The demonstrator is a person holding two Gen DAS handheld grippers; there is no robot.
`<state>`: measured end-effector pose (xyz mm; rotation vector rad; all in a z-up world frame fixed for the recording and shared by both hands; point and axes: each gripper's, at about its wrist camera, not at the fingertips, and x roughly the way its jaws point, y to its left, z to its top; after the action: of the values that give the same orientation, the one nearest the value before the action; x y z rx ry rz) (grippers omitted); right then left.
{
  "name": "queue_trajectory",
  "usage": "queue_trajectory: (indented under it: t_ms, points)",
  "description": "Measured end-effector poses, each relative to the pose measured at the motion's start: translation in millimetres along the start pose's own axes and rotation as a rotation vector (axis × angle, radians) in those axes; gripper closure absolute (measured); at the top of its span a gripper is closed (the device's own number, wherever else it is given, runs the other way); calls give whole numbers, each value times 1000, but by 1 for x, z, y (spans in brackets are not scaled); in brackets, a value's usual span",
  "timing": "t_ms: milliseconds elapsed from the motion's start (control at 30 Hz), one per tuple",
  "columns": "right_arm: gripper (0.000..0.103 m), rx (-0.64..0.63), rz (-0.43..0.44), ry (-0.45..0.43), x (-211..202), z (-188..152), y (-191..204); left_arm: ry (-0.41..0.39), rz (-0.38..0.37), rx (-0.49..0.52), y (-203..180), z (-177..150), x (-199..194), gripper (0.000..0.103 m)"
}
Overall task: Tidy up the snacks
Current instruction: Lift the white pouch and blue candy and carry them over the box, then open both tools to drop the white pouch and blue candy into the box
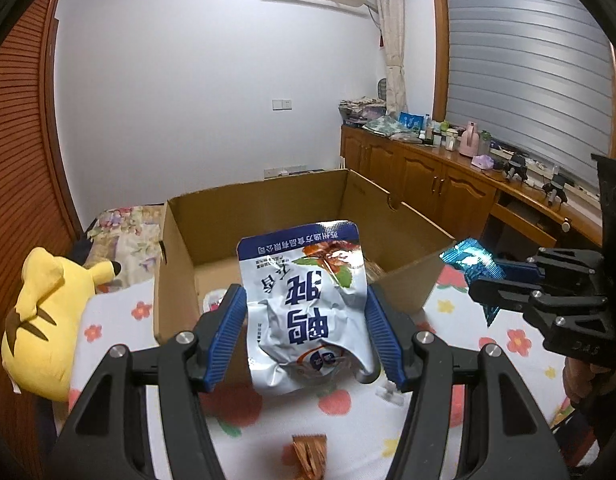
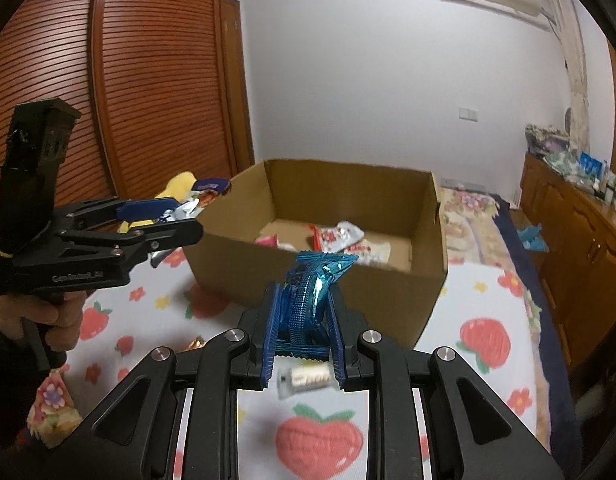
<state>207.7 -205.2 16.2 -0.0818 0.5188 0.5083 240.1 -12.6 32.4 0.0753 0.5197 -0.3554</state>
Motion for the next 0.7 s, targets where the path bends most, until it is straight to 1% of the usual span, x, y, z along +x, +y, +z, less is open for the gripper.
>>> queue_trajectory:
  t_ms: [300, 533, 700]
  points:
    - [82, -32, 1, 0, 23, 23, -9, 30, 23, -15, 15, 14, 35, 42]
    - [82, -93, -14, 2, 42, 38, -13, 53, 56, -5, 21, 19, 52, 42]
    - [82, -60, 16, 24, 57, 46, -23, 69, 65, -8, 27, 20, 61, 42]
